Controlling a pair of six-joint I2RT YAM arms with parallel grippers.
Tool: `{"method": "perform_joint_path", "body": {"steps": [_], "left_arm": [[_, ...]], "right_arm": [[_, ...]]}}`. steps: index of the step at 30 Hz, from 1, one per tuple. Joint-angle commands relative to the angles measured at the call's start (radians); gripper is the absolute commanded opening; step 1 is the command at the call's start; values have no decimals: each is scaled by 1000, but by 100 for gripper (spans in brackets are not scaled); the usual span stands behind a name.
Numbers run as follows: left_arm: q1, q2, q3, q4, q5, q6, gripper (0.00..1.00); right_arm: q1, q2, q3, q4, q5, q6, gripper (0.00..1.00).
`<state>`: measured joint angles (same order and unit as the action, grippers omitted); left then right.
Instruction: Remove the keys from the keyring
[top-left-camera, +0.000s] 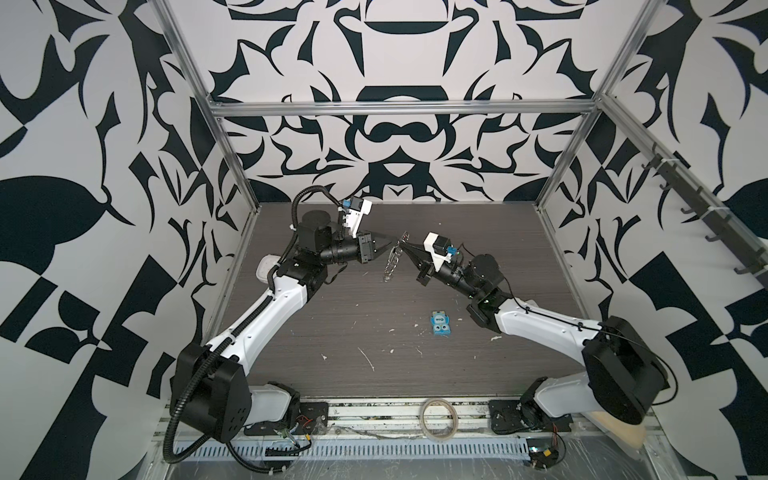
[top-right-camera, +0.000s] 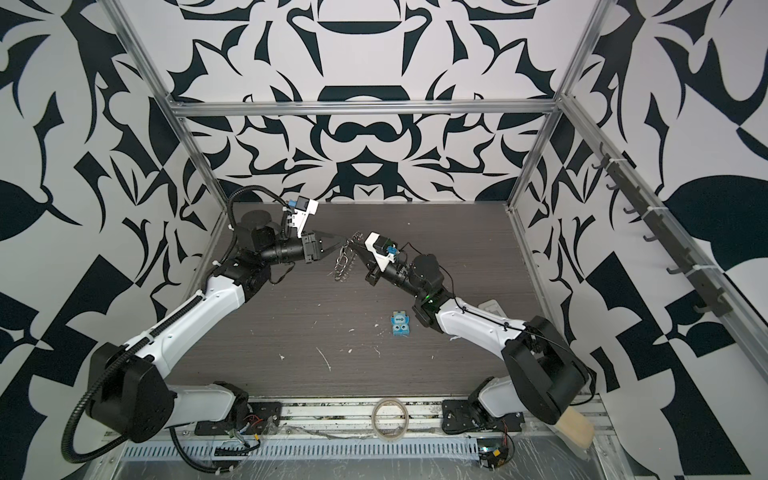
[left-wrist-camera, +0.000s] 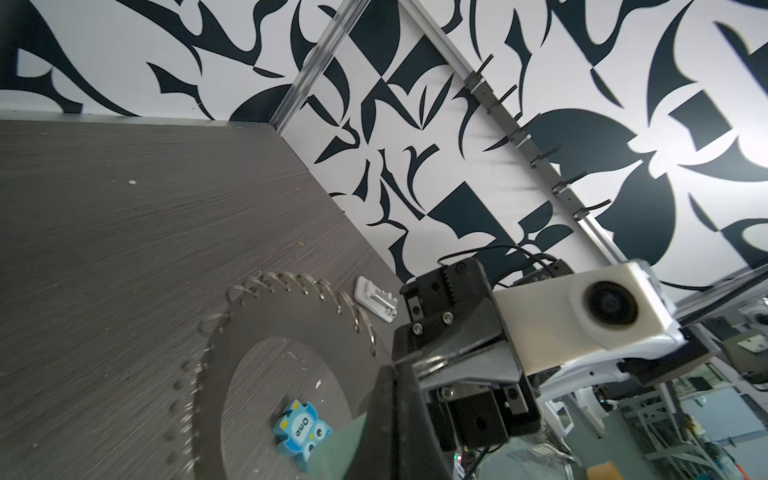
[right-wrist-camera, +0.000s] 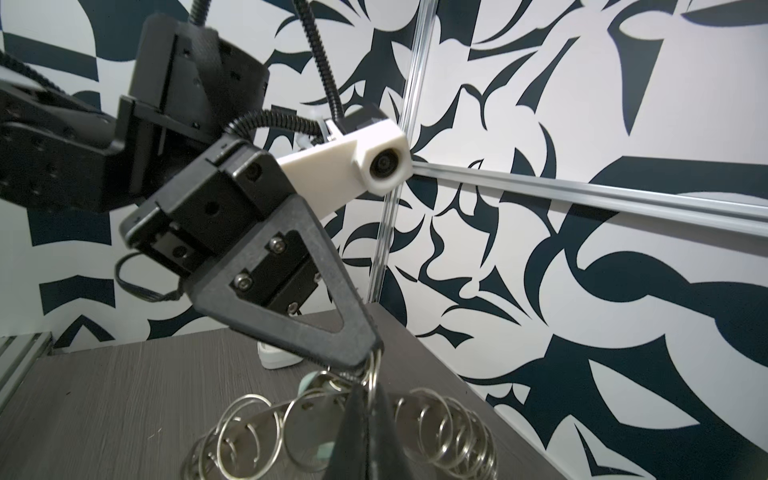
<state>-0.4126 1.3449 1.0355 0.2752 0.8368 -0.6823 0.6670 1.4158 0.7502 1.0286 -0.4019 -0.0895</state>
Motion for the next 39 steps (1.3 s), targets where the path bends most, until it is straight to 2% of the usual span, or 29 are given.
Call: {"method": "perform_joint_path", "body": {"steps": [1, 4, 7, 12, 14, 20, 22, 24, 26, 29, 30, 34, 37, 39], "left_arm": [[-18, 36, -25, 152, 72, -198, 0], [-18, 39, -26, 247, 78, -282, 0], [-18, 44, -33, 370, 70, -372, 0], [-15, 118, 24, 724, 91, -659, 0], [-14, 144, 61, 771, 97, -704, 0], [7, 189, 153, 634, 107, -609, 0], [12, 173, 192, 436, 89, -471, 0], [-14, 145, 241, 178, 14, -263, 0], [-50, 132, 271, 68, -34, -148, 0], [-60, 123, 234, 228, -25, -242, 0], [-60, 109, 222, 233, -44, -241, 0], [-56, 109, 207, 256, -30, -272, 0], [-32, 73, 204, 170, -50, -219, 0], [-20, 65, 237, 36, -83, -130, 0]], "right_arm": [[39, -19, 139, 310, -126, 38, 0], [39, 19, 184, 396, -117, 84, 0], [39, 50, 247, 398, -122, 102, 0], [40, 79, 372, 397, -160, 153, 0], [40, 85, 416, 398, -177, 202, 0], [42, 87, 523, 398, -181, 338, 0], [42, 100, 564, 398, -178, 369, 0], [42, 138, 607, 398, -137, 410, 0], [46, 190, 655, 399, -100, 453, 0], [58, 254, 692, 399, -31, 475, 0], [65, 280, 708, 400, -13, 494, 0], [97, 344, 787, 400, -49, 490, 0], [98, 352, 819, 401, -55, 483, 0], [99, 350, 854, 400, -86, 522, 0]]}}
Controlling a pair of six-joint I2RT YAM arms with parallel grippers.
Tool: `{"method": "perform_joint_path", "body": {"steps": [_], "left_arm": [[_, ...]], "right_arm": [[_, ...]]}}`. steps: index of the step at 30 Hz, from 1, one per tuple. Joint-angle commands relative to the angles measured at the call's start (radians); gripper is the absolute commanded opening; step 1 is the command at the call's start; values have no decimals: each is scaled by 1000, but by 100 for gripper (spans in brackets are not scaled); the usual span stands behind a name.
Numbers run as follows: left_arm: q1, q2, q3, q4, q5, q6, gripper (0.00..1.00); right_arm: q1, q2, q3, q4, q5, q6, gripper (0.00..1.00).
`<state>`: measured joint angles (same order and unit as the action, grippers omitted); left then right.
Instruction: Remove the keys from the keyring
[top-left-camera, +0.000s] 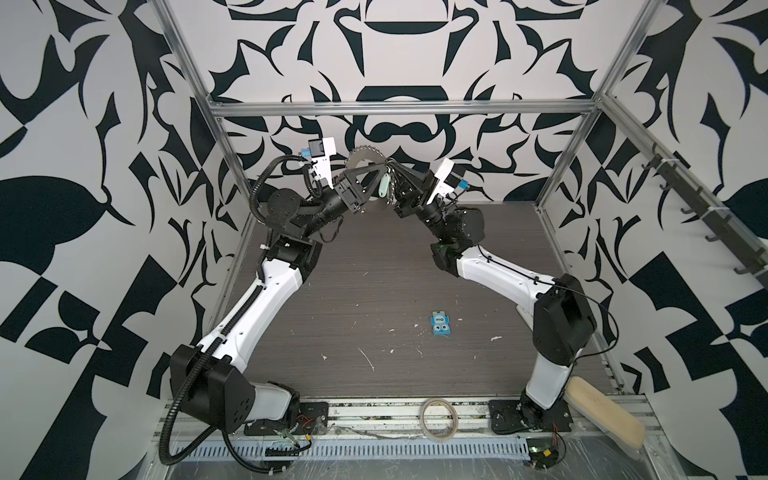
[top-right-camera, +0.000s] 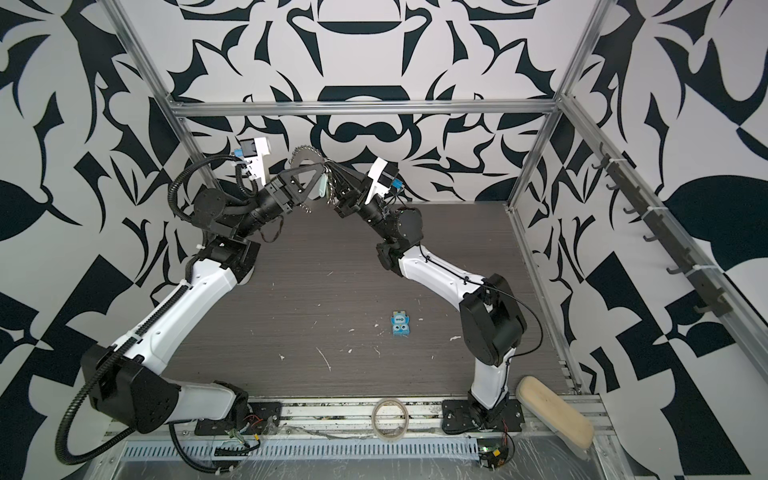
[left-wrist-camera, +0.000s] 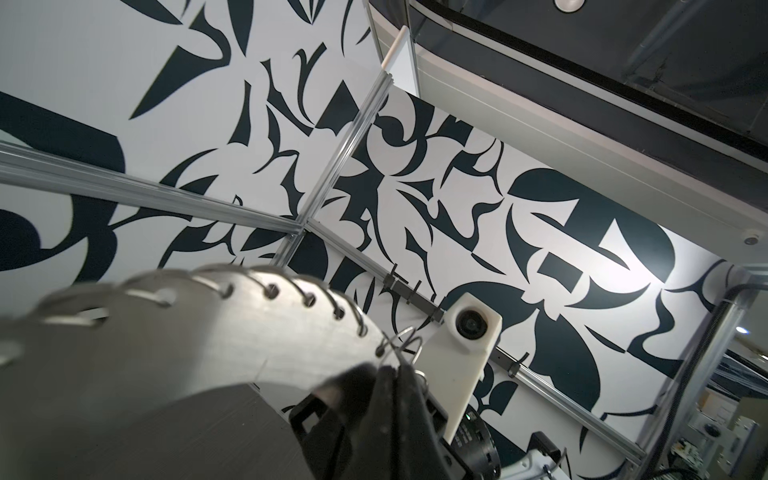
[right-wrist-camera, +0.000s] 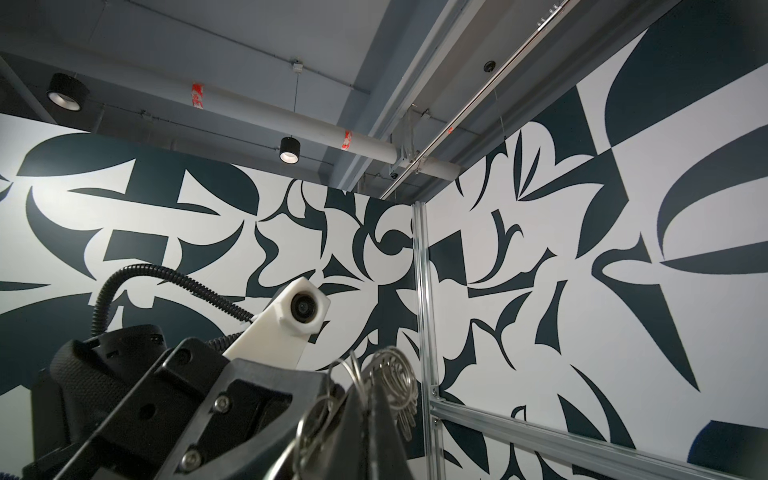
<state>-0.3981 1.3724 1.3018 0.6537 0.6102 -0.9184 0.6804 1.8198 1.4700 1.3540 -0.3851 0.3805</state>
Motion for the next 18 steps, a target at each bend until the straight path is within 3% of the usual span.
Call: {"method": "perform_joint_path", "body": {"steps": [1, 4, 9, 16, 18], "left_arm": [[-25, 38, -1, -425, 128, 154, 0], [-1, 20, 133, -808, -37, 418, 0], [12, 74, 298, -1059, -180, 609, 0], [-36, 134, 328, -1068, -206, 603, 0], [-35, 173, 352, -1068, -162, 572, 0]], "right_arm": [[94, -62, 138, 74, -127, 58, 0], [96, -135, 42, 74, -129, 63, 0], [94, -215, -33, 73, -144, 20, 0], [62, -232, -9, 53, -164, 7, 0], [63, -228, -3, 46, -175, -7, 0]]}}
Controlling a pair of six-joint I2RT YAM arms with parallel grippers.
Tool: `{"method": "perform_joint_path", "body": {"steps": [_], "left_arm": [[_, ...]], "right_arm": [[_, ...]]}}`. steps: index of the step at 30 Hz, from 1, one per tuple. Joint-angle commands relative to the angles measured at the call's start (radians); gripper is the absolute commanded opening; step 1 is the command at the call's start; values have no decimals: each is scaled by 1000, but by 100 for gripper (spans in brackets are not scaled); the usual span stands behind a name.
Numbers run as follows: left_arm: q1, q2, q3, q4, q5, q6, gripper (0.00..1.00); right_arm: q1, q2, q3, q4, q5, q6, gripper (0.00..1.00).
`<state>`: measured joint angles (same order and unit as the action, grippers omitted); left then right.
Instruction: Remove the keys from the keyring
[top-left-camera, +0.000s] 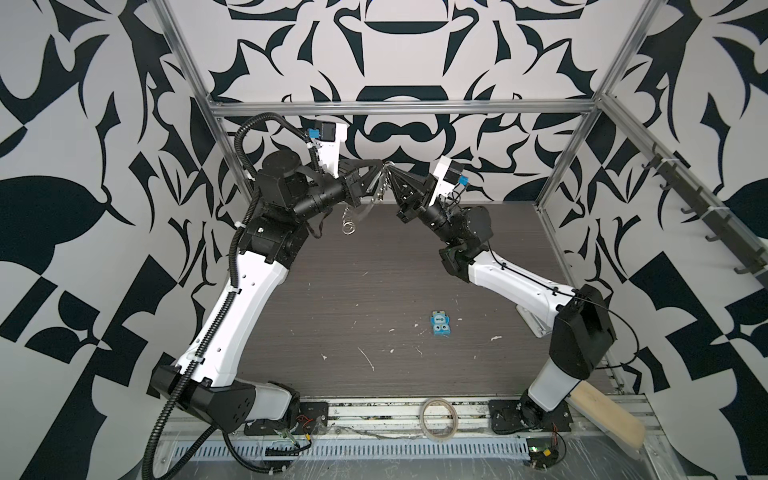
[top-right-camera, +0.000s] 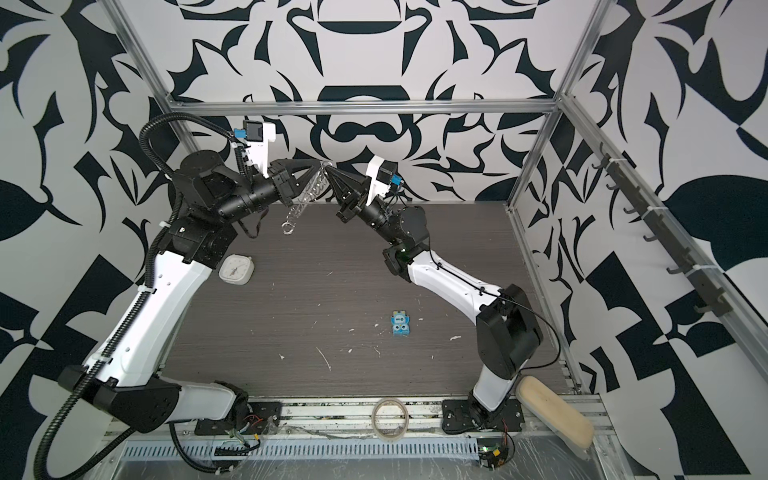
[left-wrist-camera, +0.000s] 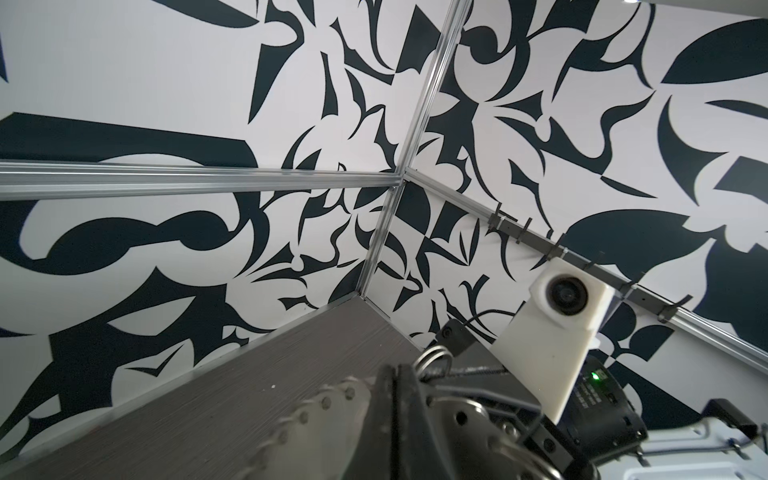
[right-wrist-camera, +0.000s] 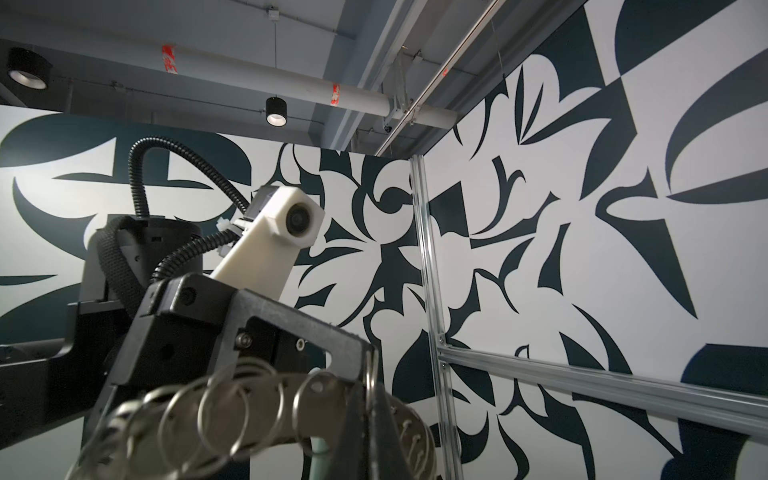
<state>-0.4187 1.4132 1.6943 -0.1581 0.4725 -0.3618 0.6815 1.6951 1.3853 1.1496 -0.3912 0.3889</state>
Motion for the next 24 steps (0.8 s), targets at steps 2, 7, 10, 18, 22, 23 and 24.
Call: {"method": "perform_joint_path", "body": {"steps": [2, 7, 10, 18, 22, 23, 24], "left_arm": [[-33, 156, -34, -253, 59, 3, 0], [-60, 69, -169, -113, 38, -54, 0], [-56, 9, -200, -45, 0, -63, 0], [-55, 39, -113, -137, 24, -28, 0], [-55, 32, -103, -151, 14, -25, 0], [-55, 29, -106, -152, 14, -21, 0], [-55, 26, -110, -151, 14, -19, 0]], "right_arm": [[61, -106, 85, 245, -169, -36, 0], [49, -138, 27, 116, -194, -169, 0], [46, -164, -60, 1, -186, -265, 0], [46, -179, -174, -51, -133, -278, 0], [47, -202, -205, -153, -99, -288, 0], [46, -206, -218, -154, -95, -285, 0], [46, -208, -225, -160, -94, -289, 0]]}}
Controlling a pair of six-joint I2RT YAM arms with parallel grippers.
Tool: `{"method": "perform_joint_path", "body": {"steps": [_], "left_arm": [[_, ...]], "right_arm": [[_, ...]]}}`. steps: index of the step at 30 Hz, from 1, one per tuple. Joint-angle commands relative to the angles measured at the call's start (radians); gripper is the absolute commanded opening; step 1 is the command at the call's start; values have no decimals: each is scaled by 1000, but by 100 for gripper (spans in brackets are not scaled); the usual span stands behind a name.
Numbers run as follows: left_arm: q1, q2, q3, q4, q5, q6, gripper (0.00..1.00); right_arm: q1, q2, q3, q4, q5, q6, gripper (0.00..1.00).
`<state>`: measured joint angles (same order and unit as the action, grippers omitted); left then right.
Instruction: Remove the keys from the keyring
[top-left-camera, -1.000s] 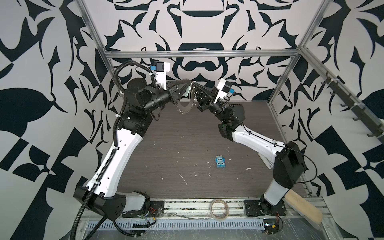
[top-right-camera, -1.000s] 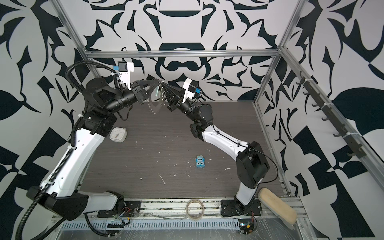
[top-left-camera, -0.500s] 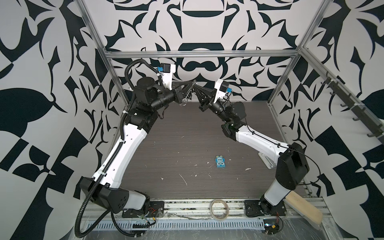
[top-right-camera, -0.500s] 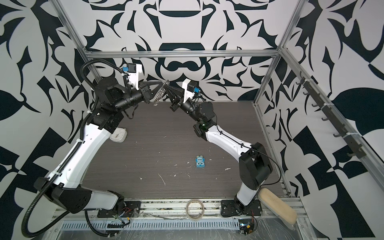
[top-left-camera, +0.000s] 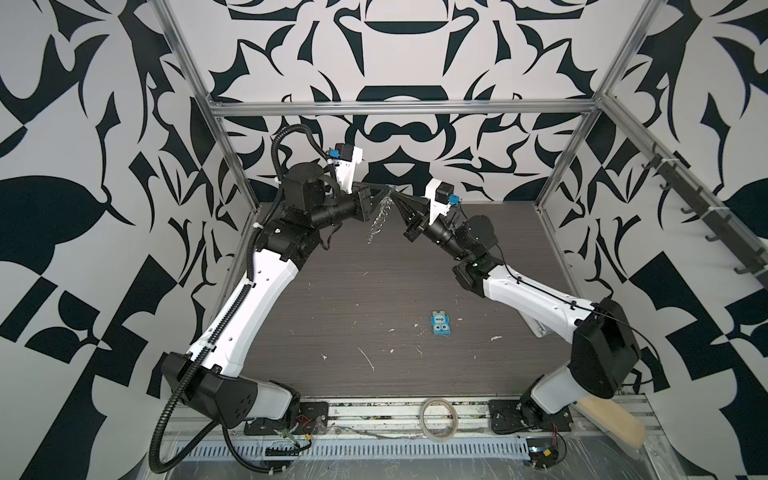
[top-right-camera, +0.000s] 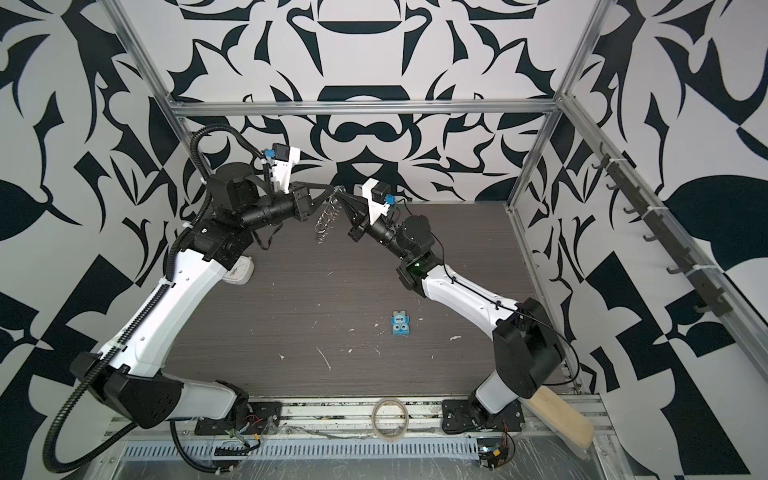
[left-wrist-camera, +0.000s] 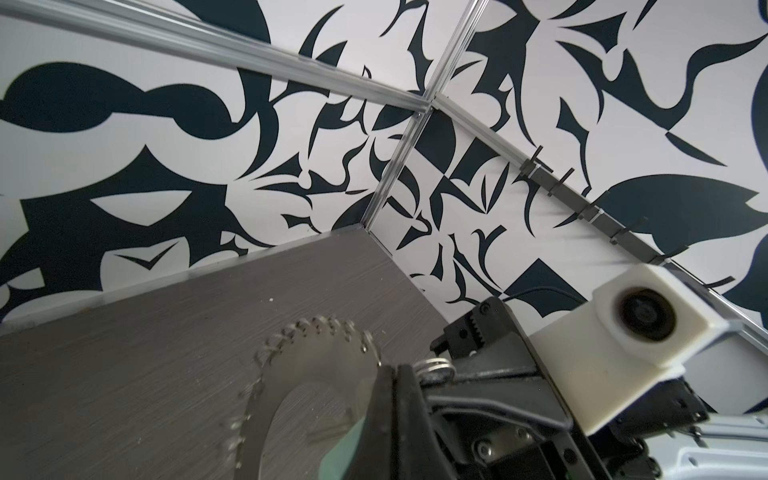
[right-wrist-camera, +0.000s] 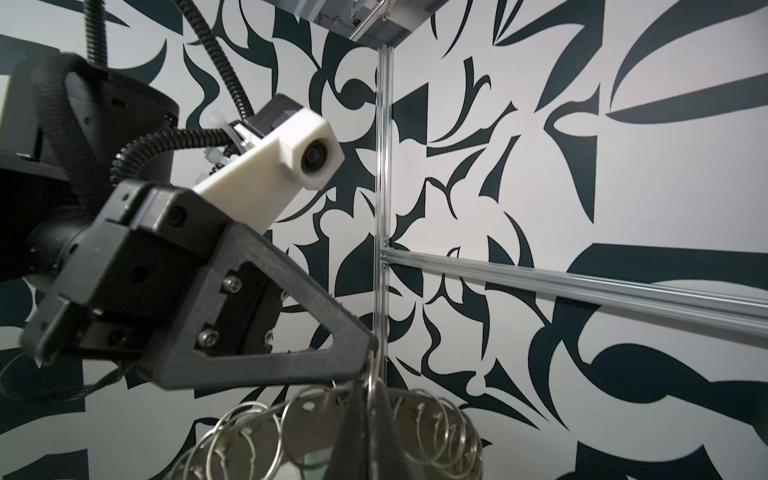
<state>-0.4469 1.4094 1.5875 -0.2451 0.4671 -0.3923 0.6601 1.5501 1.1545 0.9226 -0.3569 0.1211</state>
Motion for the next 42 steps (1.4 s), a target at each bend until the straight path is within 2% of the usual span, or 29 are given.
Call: {"method": "perform_joint_path", "body": {"steps": [1, 8, 11, 15, 17, 21, 23, 25, 36, 42], "left_arm": [[-27, 29, -7, -63, 19, 11, 0], [-29, 24, -14, -53, 16, -5, 0], [-30, 20, -16, -52, 19, -12, 0], [-39, 10, -37, -55, 13, -20, 0], [-42, 4, -64, -47, 7, -25, 0], [-45, -12, -110, -30, -10, -33, 0], [-44, -14, -110, -34, -10, -32, 0], [-44, -12, -105, -43, -12, -27, 0], [-20, -10, -77, -48, -82, -6, 0], [1, -31, -112, -69, -138, 1, 0]], "right_arm": [[68, -66, 2, 53, -122, -23, 0], [67, -74, -26, -22, -91, -41, 5], [67, -67, -46, -32, -67, -49, 15], [68, -62, -62, -62, -49, -52, 17], [68, -63, -77, -59, -46, -51, 10], [67, -74, -111, -54, -14, -60, 10], [68, -86, -118, -63, -2, -70, 7], [67, -92, -125, -75, -1, -87, 0], [65, -143, -226, -96, -1, -112, 0], [65, -183, -303, -119, 17, -117, 0]]}}
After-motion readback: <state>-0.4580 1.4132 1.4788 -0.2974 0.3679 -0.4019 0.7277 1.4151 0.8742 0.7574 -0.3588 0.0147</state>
